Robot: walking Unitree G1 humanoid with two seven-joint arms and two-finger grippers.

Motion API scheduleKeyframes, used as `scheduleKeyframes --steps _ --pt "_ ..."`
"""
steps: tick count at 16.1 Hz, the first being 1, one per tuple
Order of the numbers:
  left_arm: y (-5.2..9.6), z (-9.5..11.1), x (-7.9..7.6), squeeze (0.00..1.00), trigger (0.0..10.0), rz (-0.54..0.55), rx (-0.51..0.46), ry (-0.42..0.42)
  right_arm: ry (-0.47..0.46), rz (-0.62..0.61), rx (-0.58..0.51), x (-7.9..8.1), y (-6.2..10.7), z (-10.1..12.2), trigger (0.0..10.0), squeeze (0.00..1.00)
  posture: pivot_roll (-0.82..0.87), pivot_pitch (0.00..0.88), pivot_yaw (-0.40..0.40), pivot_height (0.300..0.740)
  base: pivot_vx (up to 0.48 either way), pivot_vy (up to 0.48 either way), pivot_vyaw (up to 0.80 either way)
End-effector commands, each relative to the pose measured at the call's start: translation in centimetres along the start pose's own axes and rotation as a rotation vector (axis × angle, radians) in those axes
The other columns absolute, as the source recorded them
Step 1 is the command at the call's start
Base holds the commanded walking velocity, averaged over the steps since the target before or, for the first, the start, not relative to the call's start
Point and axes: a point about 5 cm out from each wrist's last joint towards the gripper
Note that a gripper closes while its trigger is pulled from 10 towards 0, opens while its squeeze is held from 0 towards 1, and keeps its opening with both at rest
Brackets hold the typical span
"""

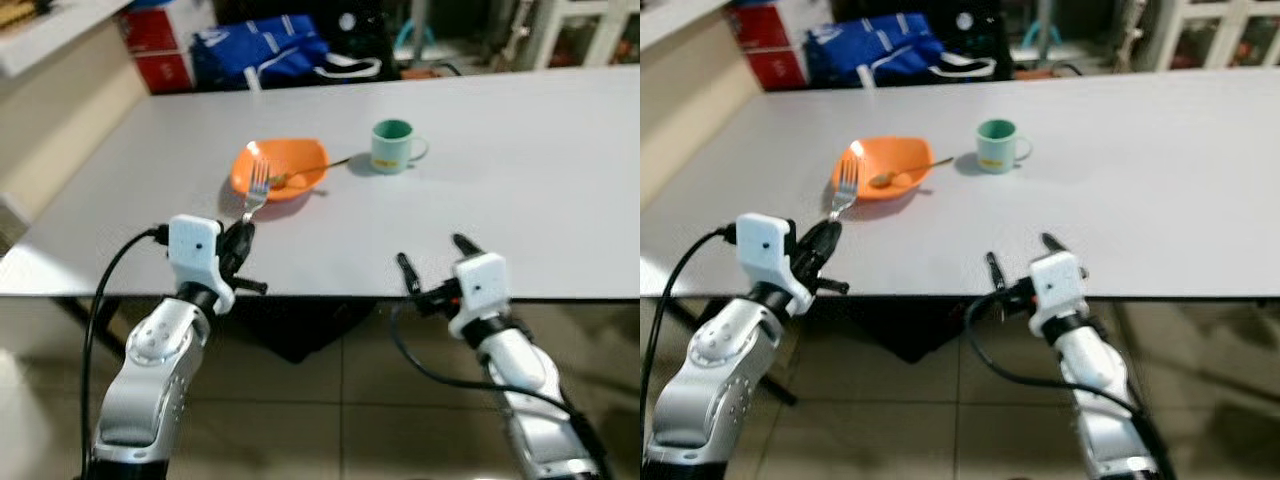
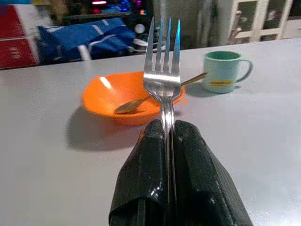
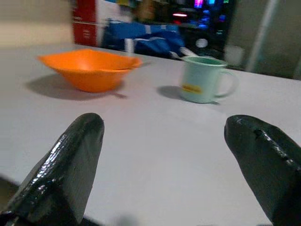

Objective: Setting the table

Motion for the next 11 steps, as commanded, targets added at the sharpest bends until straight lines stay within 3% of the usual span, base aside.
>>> scheduleKeyframes --steps 1,11 --pt "-0.06 0.45 0.53 0.00 0.0 0.010 -0.018 -0.031 -0.002 0.016 -0.009 0.55 -0.15 0.05 10.0 0.00 -0.22 0.000 0.149 0.740 0.458 0.000 0.00" --pt "-0.60 0.80 0.68 0.00 0.0 -0.003 -0.027 -0.022 -0.010 0.019 -0.011 0.96 -0.23 0.01 10.0 0.00 -0.22 0.000 0.161 0.740 0.458 0.000 0.00"
Point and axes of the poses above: a point about 5 cm out from each wrist's last joint towards the gripper, its own y axis pointing back from the gripper into the wrist, its own z axis along the axis of the wrist's last joint, x = y × z, and after that the axes turned 12 degrees about -y, right-handed
